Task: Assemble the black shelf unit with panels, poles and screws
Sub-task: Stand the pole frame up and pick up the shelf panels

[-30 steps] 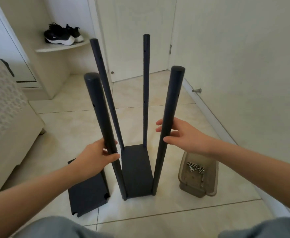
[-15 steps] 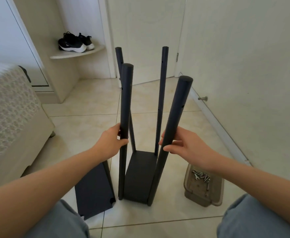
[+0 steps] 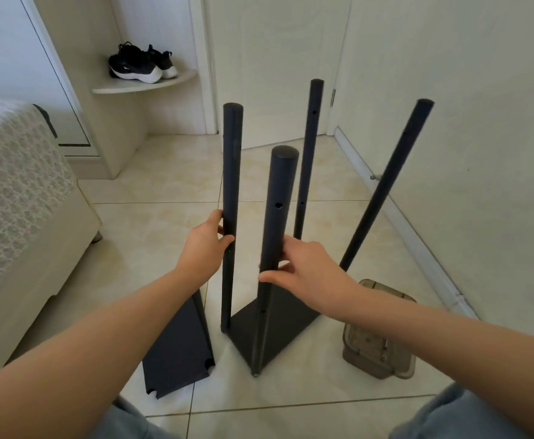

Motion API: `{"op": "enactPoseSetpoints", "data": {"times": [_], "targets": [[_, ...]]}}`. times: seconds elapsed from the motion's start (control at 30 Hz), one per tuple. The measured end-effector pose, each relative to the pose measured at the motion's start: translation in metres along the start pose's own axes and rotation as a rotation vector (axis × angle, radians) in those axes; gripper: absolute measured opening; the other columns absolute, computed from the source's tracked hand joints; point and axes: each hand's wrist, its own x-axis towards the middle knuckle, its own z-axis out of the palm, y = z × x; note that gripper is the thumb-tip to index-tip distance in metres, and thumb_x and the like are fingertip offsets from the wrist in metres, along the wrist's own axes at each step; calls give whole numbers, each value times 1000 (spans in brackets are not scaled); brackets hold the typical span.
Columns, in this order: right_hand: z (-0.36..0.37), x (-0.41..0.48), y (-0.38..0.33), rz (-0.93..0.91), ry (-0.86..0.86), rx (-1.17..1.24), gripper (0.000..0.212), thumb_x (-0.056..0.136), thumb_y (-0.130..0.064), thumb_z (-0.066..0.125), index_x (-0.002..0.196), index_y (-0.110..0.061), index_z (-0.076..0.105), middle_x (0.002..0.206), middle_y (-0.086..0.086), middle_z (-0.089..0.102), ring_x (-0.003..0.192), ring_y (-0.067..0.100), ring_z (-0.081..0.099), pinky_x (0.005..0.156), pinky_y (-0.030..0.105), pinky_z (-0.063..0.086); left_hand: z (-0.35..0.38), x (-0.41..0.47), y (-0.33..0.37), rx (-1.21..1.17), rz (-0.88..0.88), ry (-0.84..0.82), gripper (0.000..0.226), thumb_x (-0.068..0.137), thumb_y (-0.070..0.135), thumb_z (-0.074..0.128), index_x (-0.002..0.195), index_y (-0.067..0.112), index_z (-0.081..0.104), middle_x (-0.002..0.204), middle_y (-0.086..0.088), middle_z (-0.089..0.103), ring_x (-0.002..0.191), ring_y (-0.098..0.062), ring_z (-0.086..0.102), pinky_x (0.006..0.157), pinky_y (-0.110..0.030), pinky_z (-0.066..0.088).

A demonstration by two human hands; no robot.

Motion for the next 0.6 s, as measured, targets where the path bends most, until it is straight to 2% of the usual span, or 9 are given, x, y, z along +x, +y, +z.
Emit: {"op": "enactPoseSetpoints", "data": {"times": [0.13,0.27,0.33,0.4,0.47,0.53,0.6], "targets": [[15,16,-3,-21,-14,80,35,91,-33,66,124,-26,55,113,-11,67,76,-13,54,62,-4,41,-4,8,-7,-33,-21,11,35,101,14,56,136,18,48,124,-7,63,90,-17,57,72,-24,47],[21,23,-2,20,-2,197,23,91,-30,67,111,-32,55,96,-25,58,82,-4,59,79,13,52,-8,14,-13,-60,-70,25,33,101,14,57,133,16,50,126,-9,62,92,-19,58,78,-29,51],[18,23,1,36,-14,231,21,91,-29,68,106,-35,54,91,-28,57,82,-6,61,74,8,51,-9,16,-16,-68,-87,12,34,100,14,58,134,15,51,127,-8,62,94,-18,57,83,-31,53],[12,20,4,37,-50,258,22,90,-28,68,109,-34,58,96,-25,62,90,-5,64,76,5,50,-11,15,-16,-60,-97,-29,37,99,15,60,135,14,51,131,-8,61,96,-18,59,84,-31,54],[1,16,11,37,-82,238,27,91,-28,68,117,-30,60,108,-18,67,101,-2,64,84,7,50,-14,14,-16,-2,-103,-102,43,98,15,62,138,11,49,134,-8,60,107,-22,63,85,-29,52],[-15,15,26,95,-117,158,34,91,-30,67,124,-27,59,116,-12,67,106,1,64,91,15,51,-19,12,-14,74,-124,-177,48,96,15,65,139,8,48,135,-10,59,117,-27,61,92,-34,52],[-32,15,48,232,-157,71,36,91,-29,68,125,-24,59,118,-6,66,106,6,63,94,24,52,-26,9,-13,116,-159,-222,48,94,16,66,138,6,49,132,-12,60,116,-30,61,96,-40,56]]}}
